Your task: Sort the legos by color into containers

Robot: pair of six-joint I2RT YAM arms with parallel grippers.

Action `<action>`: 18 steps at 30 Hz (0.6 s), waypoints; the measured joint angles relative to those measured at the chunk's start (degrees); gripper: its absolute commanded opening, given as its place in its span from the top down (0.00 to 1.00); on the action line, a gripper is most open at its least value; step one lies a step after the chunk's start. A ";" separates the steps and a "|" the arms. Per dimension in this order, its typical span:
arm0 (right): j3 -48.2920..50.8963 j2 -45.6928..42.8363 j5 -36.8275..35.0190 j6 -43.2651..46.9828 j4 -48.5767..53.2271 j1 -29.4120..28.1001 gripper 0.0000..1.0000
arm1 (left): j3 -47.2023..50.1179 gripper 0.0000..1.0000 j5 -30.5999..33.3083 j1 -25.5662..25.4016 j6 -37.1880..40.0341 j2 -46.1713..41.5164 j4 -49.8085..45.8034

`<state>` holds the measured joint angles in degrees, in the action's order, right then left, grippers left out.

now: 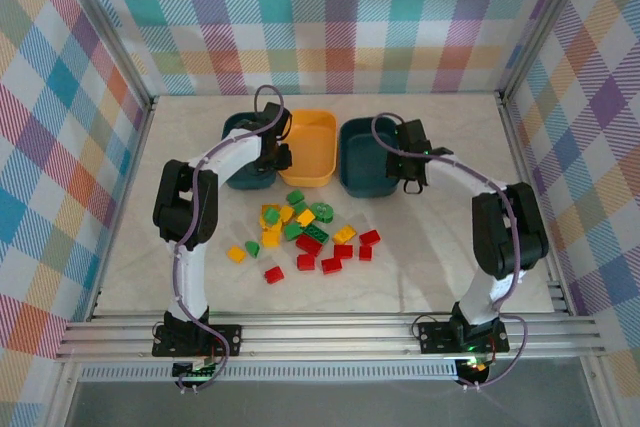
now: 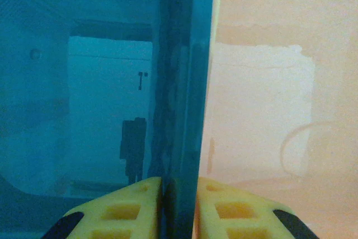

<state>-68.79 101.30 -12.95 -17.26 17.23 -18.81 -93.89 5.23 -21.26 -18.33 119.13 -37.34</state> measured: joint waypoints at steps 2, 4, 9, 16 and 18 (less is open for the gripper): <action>-3.10 2.10 0.20 1.36 0.94 0.13 0.88 | 0.00 0.75 -0.02 0.00 -0.52 0.00 0.00; -4.52 3.32 0.66 1.90 1.55 0.28 0.86 | 0.00 0.72 -0.04 0.00 -0.83 0.00 0.00; -5.62 5.25 2.71 2.05 3.30 0.87 0.79 | 0.00 0.63 -0.07 0.00 -1.60 0.00 -0.02; -6.12 5.95 5.05 0.63 3.89 2.01 0.72 | 0.02 0.47 -1.14 0.00 -1.75 -0.33 -0.02; -6.14 5.95 5.33 0.04 3.89 2.36 0.68 | 0.63 0.42 -1.68 0.00 -1.70 -1.29 0.00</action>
<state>-74.94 107.24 -7.62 -17.21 21.12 -16.45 -93.25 3.55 -21.26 -20.03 117.84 -37.34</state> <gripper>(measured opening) 0.289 0.542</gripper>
